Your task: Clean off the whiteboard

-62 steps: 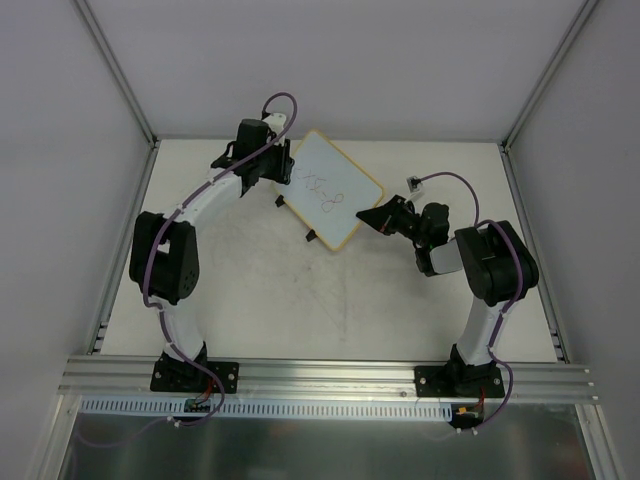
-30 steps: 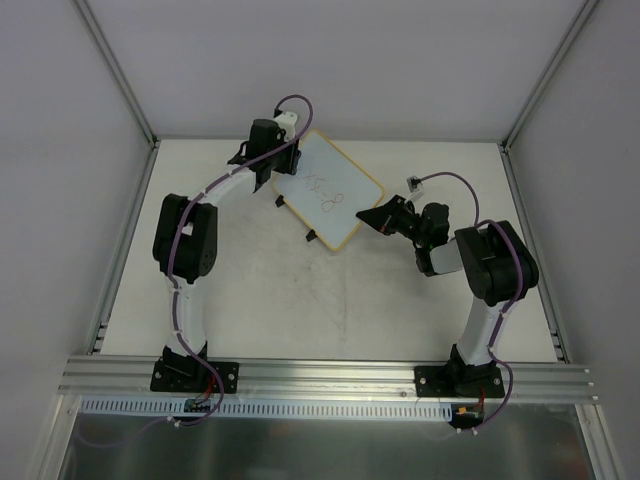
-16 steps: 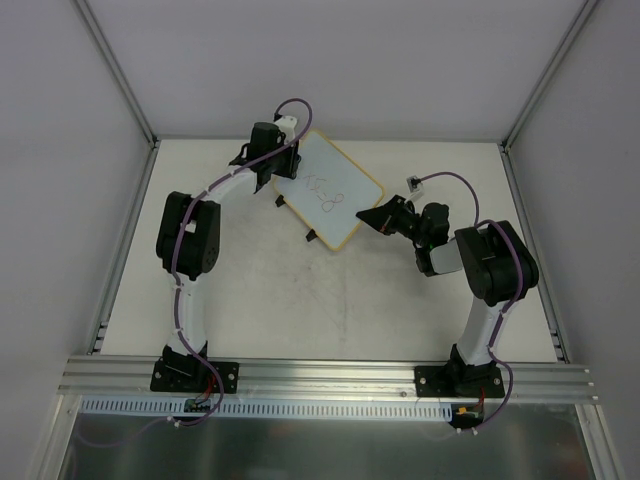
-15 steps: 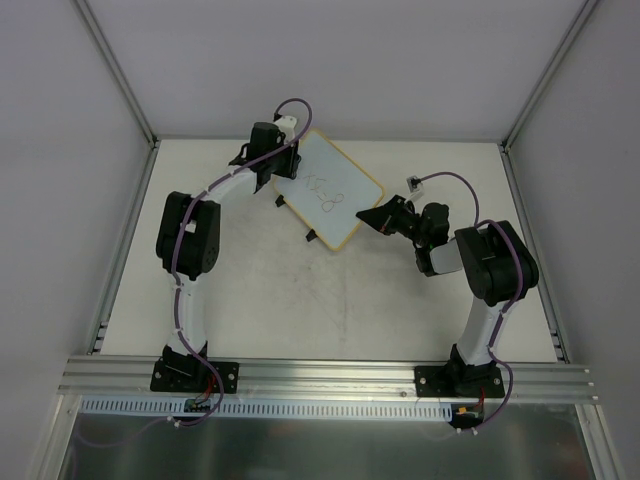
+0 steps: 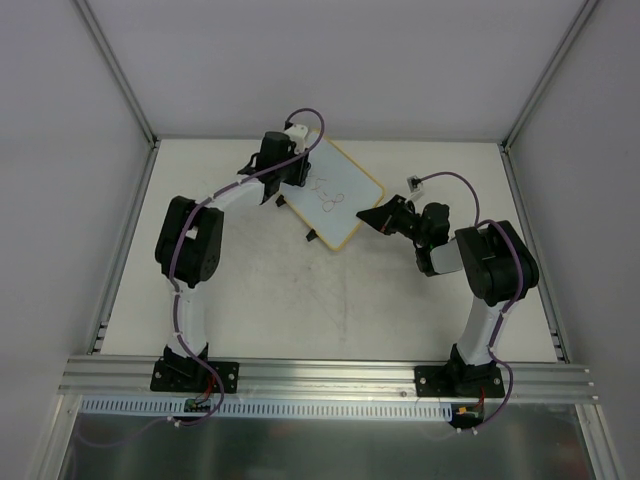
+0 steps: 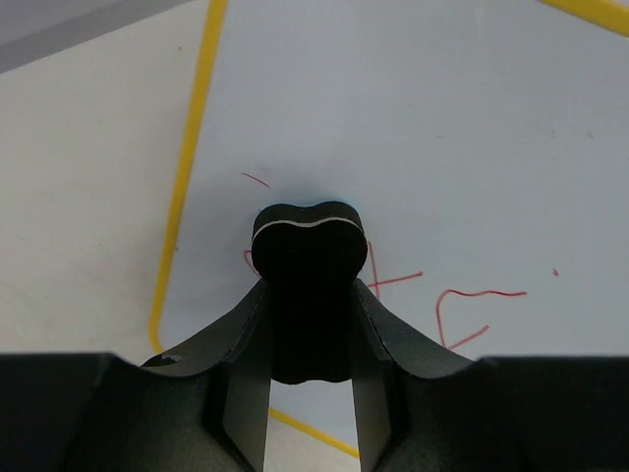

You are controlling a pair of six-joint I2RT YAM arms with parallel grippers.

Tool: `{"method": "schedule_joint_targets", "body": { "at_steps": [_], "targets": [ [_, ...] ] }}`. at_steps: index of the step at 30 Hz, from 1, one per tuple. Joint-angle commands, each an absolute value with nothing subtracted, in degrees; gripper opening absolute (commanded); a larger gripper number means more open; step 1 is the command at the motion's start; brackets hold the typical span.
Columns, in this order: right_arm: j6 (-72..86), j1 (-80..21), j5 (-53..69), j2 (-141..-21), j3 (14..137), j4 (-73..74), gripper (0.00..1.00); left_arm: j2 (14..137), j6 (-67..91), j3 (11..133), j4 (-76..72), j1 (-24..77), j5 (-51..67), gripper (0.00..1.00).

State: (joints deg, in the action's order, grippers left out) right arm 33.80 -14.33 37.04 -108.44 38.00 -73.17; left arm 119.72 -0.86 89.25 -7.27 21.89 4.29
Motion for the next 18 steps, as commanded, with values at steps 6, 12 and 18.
{"method": "schedule_joint_targets", "body": {
  "at_steps": [6, 12, 18],
  "targets": [
    [34.3, -14.3, 38.8, -106.7, 39.8, -83.1, 0.00, 112.9, 2.0, 80.9, -9.8, 29.1, 8.3, 0.00],
    [34.5, -14.4, 38.9, -107.0, 39.9, -83.1, 0.00, 110.3, 1.7, 77.2, -10.2, 33.7, 10.2, 0.00],
    [34.4, -14.4, 39.0, -106.8, 40.0, -83.1, 0.00, 110.1, 2.9, 74.1, -11.0, 36.2, 13.0, 0.00]
  ]
}}
